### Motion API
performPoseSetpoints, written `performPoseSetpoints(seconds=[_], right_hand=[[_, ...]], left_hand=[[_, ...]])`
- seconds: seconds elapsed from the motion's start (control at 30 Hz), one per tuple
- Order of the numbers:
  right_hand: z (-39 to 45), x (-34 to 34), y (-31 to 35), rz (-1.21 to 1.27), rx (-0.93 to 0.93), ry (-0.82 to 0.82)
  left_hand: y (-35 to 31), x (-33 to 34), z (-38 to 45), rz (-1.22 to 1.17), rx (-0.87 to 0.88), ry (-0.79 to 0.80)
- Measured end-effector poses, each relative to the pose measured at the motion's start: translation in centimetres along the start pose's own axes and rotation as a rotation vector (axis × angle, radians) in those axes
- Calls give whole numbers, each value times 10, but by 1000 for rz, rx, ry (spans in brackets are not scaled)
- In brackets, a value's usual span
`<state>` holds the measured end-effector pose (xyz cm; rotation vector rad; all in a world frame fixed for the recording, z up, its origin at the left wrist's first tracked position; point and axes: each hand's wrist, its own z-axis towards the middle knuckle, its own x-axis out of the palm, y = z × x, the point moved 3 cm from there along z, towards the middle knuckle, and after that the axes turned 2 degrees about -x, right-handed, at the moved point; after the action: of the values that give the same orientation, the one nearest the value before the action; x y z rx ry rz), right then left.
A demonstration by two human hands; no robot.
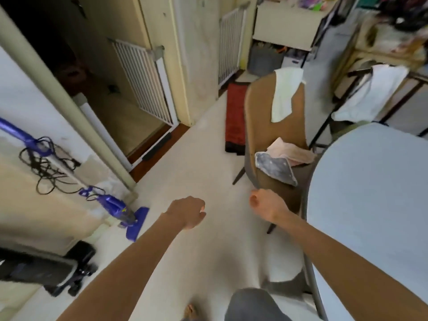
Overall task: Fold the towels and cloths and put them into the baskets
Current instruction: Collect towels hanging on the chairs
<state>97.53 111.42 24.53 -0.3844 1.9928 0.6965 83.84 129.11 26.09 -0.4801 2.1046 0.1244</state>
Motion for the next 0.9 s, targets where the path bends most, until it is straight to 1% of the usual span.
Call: performPoseSetpoints(seconds=[0.1,0.23,0.33,0.4,0.47,0.57,0.7,0.83,0.9], right_hand=[[6,-12,-22,75,140,-13],[21,-20,-64,135,306,-25],[48,-27,-98,135,404,-30],[67,-32,-115,143,449,-61],[91,-38,-136,158,481,-80],[124,-48,-164,173,512,-44],[179,-66,-205,162,497,-83],[232,-70,-234,124,472,-46],[265,-67,-256,122,490,-43]], left_hand=[[-7,-23,43,87,109,25],[-38,-47,106,201,251,64],[-69,-67,162,258,313,88],[-86,-78,194,263,333,76],[-105,-88,232,250,343,72],[-131,-95,282,238,367,103],[-158,-101,355,237,399,124],[-174,-100,423,242,442,193],[-189,-103,466,255,475,204]])
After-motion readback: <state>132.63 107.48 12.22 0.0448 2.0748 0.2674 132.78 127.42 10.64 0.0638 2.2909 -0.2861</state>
